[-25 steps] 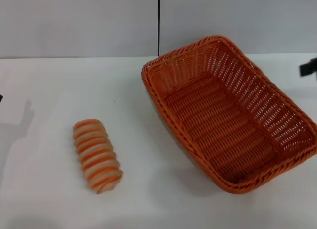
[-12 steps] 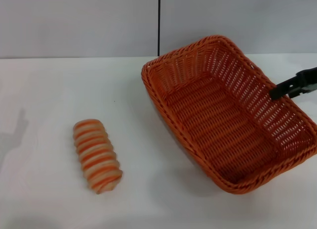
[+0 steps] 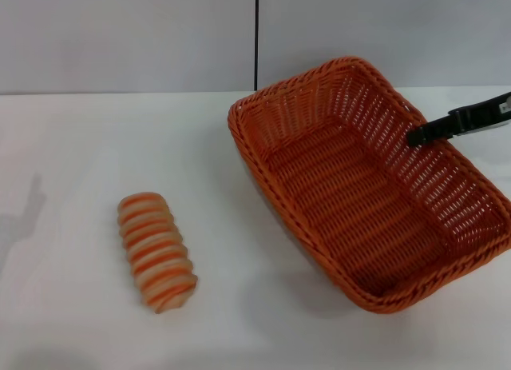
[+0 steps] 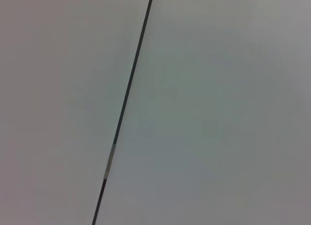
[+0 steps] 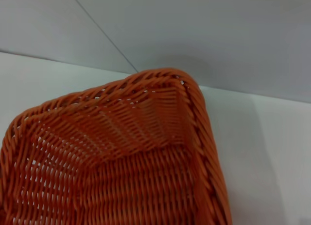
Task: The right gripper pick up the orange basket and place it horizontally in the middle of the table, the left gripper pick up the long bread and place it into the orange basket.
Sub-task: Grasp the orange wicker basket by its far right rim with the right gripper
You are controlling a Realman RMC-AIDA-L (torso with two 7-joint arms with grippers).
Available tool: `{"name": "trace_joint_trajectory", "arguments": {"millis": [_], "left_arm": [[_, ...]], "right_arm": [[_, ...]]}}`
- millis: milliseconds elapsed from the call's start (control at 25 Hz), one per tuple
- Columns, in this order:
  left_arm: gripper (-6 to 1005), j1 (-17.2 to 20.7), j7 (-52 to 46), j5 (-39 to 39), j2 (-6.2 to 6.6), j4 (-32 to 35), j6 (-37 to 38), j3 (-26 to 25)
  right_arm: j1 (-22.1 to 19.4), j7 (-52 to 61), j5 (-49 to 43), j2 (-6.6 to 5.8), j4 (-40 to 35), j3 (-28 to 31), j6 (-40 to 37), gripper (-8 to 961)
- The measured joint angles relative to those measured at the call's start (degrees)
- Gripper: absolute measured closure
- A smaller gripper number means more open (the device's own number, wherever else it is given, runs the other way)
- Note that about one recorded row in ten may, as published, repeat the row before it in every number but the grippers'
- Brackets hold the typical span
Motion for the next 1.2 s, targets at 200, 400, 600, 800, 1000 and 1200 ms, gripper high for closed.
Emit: {"name": "trace_joint_trajectory", "arguments": {"millis": [200,400,600,800,1000,1200], "left_arm": [[191,-1.1,0.0,0.0,0.00,0.5,-0.3,0.0],[192,-1.3,0.0,0.0,0.02,0.6,-0.4,-0.4],[192,-1.4,0.0,-0.1,0.12,0.7,-0.4,-0.5],[192,-1.5,0.3,-0.3,0.17,0.8,-0.6,-0.5],[193,-1.7,0.4,-0.3,0.18,0.8,-1.1,-0.5],[193,-1.5,0.4,-0.4,0.14,0.8,-1.1,-0.5]], "right_arm": [[0.3,-2.3,2.8,0.55,-2.8,-0.3,-2.5,423],[0.4,-3.0,3.2,1.14,-3.4,-0.4,-5.0,431],[1.0,-3.0,3.0,1.22,-4.9,-0.5,-6.5,439],[1.4,-3.5,3.3,1.45,-5.9,-1.8,-7.9,447],[1.6,-4.3,3.7,1.95,-6.5,-1.8,-9.0,455],[1.6,-4.9,3.8,2.19,-6.2,-1.5,-9.2,609]]}}
